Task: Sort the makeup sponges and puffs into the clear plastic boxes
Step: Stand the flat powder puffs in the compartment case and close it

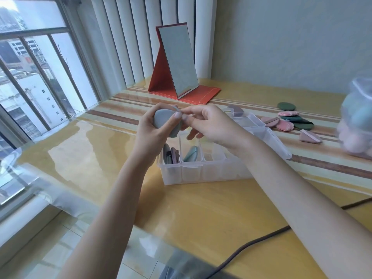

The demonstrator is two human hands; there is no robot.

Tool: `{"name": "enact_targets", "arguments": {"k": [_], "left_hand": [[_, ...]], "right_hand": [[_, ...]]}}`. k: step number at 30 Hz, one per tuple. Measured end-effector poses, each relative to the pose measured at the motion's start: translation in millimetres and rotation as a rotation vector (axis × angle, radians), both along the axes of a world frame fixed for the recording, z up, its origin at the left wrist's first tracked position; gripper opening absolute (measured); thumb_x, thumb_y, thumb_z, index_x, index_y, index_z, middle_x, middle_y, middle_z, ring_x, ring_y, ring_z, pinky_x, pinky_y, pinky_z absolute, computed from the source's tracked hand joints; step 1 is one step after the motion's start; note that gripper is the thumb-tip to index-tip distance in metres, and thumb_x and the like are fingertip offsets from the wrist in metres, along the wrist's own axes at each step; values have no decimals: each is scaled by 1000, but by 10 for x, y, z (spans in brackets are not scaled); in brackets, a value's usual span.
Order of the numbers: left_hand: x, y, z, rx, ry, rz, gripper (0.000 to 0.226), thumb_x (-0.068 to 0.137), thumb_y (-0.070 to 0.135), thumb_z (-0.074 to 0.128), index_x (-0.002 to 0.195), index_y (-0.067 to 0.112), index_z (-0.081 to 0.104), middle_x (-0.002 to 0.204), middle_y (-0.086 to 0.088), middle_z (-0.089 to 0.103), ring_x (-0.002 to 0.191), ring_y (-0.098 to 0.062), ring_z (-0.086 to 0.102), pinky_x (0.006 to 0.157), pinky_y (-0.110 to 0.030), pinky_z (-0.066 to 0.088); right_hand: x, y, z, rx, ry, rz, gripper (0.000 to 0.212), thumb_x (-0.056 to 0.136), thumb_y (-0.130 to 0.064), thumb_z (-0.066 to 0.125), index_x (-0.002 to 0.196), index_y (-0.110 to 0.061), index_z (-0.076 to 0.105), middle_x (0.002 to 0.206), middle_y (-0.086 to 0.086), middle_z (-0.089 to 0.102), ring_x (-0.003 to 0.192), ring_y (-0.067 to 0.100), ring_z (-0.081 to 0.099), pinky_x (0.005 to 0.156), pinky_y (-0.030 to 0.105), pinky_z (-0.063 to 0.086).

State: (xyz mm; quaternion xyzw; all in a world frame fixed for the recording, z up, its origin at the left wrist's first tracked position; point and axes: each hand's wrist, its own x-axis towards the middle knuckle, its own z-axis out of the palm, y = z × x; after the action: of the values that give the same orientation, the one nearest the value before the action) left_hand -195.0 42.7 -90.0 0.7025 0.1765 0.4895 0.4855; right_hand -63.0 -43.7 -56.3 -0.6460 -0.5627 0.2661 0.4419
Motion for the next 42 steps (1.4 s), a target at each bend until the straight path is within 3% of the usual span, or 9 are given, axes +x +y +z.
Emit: {"name": "enact_targets", "arguments": {"k": [5,7,16,22,28,33,35,39,42], "left_hand": [[16,26,-10,-81,21,-31,16,75,49,60,73,35,68,100,11,71,87,-10,65,67,-28,51],[21,27,-25,-85,23,-72,20,76,50,56,74,33,68,101,14,71,87,-7,65,66,-22,50],[29,30,-50,-57,-20,-134,24,81,45,52,81,23,63,105,9,68,98,-1,63,77,-16,49],[25,55,-55,-4,-28,-182,55,76,63,60,102,15,60,100,21,68,95,-3,61,84,-21,50],[43,53,-51,-49,-50,-117,44,77,58,64,99,20,63,93,20,68,82,-7,61,71,-21,52],[75,10,-19,-112,-36,29,28,76,46,62,91,23,65,77,6,64,63,-5,59,50,-17,46],[78,10,-16,-119,-36,65,12,84,33,66,83,22,63,75,6,61,61,-2,56,49,-17,46],[72,2,-20,-90,-16,88,10,89,18,65,80,18,61,82,9,62,64,2,55,54,-16,47],[61,-13,-4,-96,-1,84,14,85,15,68,77,14,57,73,3,56,60,-2,52,51,-16,47]], "right_hand": [[5,41,-50,34,129,-86,23,99,-17,52,107,-7,70,59,-13,57,43,-4,46,48,10,38],[1,38,-49,35,149,-85,19,97,-16,57,103,-4,71,53,-14,57,42,-5,46,46,9,37],[39,61,-33,-2,336,-94,14,85,-25,72,94,-14,73,72,-8,67,57,6,46,58,19,36],[33,63,-43,11,319,-107,11,89,-30,66,91,-20,70,71,-14,67,59,0,56,60,16,40],[-78,63,-33,-7,164,-100,18,93,-21,60,105,-18,73,77,-10,70,57,1,60,52,12,44],[-85,53,-23,31,256,-234,9,88,-16,62,91,-15,71,70,-9,63,54,3,55,50,17,45],[-114,56,-33,79,201,-286,7,87,-15,61,87,-15,68,68,-9,60,57,8,56,46,20,46],[-184,70,-91,281,-244,-385,15,84,-19,66,76,-6,61,75,0,59,70,21,60,55,39,56],[-199,69,-95,309,-307,-374,19,85,-18,65,75,-3,57,83,5,59,76,24,61,57,45,56]]}}
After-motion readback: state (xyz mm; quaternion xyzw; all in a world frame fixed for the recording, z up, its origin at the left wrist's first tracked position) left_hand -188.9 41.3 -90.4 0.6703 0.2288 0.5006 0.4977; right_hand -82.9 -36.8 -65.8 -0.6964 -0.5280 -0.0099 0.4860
